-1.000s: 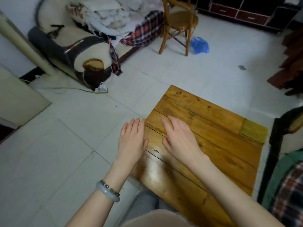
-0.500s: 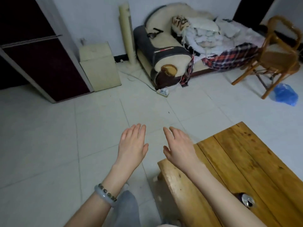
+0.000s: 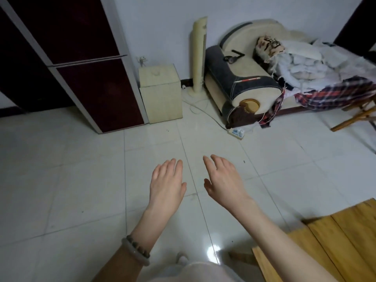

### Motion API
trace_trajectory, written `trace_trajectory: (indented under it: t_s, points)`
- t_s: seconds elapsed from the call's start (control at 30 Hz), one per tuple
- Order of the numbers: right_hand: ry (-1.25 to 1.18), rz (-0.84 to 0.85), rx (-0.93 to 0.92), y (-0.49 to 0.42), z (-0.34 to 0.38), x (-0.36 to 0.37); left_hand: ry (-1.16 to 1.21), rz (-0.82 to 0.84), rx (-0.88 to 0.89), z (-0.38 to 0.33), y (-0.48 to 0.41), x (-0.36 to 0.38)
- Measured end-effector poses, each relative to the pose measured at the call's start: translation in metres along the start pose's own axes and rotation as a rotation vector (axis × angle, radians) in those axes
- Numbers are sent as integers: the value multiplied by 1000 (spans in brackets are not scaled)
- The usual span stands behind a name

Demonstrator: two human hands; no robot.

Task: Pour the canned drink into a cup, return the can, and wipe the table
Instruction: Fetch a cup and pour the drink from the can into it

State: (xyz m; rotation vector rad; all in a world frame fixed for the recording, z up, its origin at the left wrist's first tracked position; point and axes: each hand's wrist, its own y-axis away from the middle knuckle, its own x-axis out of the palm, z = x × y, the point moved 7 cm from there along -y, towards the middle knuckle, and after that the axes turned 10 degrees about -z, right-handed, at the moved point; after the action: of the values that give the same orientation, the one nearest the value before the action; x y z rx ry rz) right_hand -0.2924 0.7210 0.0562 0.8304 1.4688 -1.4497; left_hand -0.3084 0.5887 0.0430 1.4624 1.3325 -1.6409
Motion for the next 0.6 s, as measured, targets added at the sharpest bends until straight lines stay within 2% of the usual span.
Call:
trace_trajectory:
  t_s: [0.33, 0.6]
  points:
    - [-9, 12, -84, -116, 46, 59, -30, 48, -112, 104, -70, 23]
    - [-24, 11, -153, -242, 54, 124, -34, 28, -185, 179, -180, 59]
